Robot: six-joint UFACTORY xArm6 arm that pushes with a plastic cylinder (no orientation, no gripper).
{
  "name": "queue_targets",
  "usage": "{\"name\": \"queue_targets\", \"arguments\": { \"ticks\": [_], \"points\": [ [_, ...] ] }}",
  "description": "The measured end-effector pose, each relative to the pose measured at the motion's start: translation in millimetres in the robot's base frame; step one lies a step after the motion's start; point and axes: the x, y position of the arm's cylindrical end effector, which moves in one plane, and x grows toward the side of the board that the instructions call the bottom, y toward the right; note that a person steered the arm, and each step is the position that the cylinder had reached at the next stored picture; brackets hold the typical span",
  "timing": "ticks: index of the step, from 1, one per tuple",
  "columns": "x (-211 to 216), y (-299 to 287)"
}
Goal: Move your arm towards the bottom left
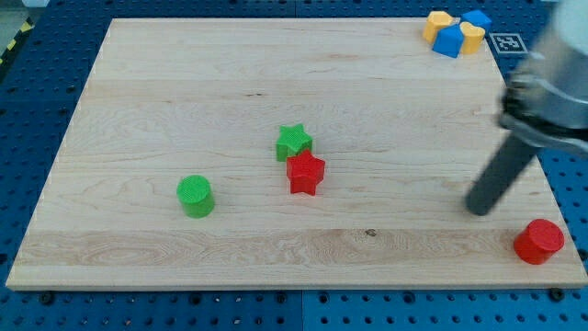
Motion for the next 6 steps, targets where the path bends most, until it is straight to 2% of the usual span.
{"name": "queue_targets", "arguments": {
  "ticks": [2,4,5,6],
  "points": [
    [4.1,-137.1],
    [47.0,-289.1],
    [38.8,-395.7],
    [-6.4,-418.3]
  ]
}}
